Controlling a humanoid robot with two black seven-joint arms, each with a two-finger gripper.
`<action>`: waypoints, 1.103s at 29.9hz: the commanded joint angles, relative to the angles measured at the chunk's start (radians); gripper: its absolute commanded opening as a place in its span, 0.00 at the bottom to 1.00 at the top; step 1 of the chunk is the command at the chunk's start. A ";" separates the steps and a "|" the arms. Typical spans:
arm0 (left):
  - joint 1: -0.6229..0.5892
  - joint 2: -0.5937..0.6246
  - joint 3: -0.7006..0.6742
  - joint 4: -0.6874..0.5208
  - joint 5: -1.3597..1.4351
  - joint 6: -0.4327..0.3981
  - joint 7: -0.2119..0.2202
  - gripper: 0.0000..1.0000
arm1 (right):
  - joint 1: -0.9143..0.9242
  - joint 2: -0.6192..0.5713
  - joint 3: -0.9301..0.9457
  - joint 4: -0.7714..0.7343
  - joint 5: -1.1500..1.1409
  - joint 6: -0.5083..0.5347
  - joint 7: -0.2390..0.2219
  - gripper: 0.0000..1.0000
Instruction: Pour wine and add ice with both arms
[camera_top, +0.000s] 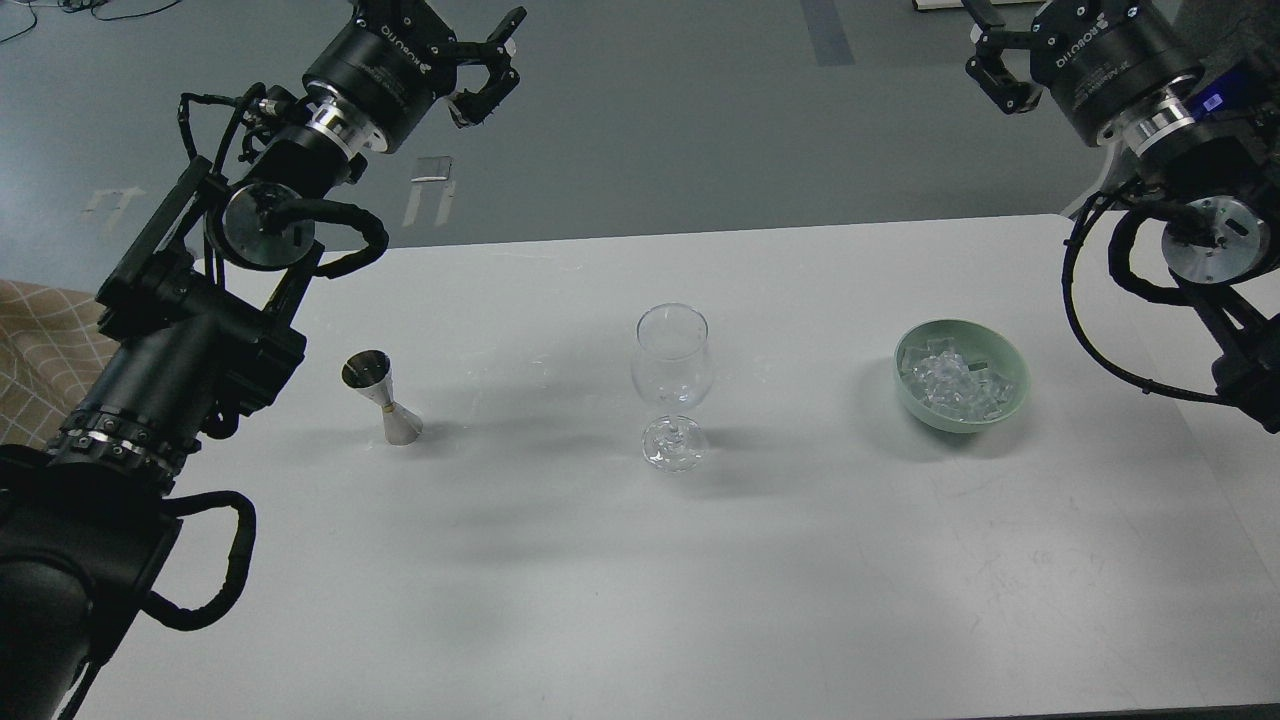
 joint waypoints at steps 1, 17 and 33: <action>0.007 -0.006 0.001 0.000 0.002 0.000 0.000 0.98 | -0.007 0.000 0.001 0.000 0.000 0.001 0.001 1.00; 0.021 0.002 0.040 0.000 0.003 0.000 0.003 0.98 | -0.007 0.022 0.001 0.004 -0.002 -0.034 0.001 1.00; 0.020 0.043 0.029 0.032 0.000 0.000 -0.006 0.98 | 0.006 0.022 0.015 0.001 -0.005 -0.039 0.001 1.00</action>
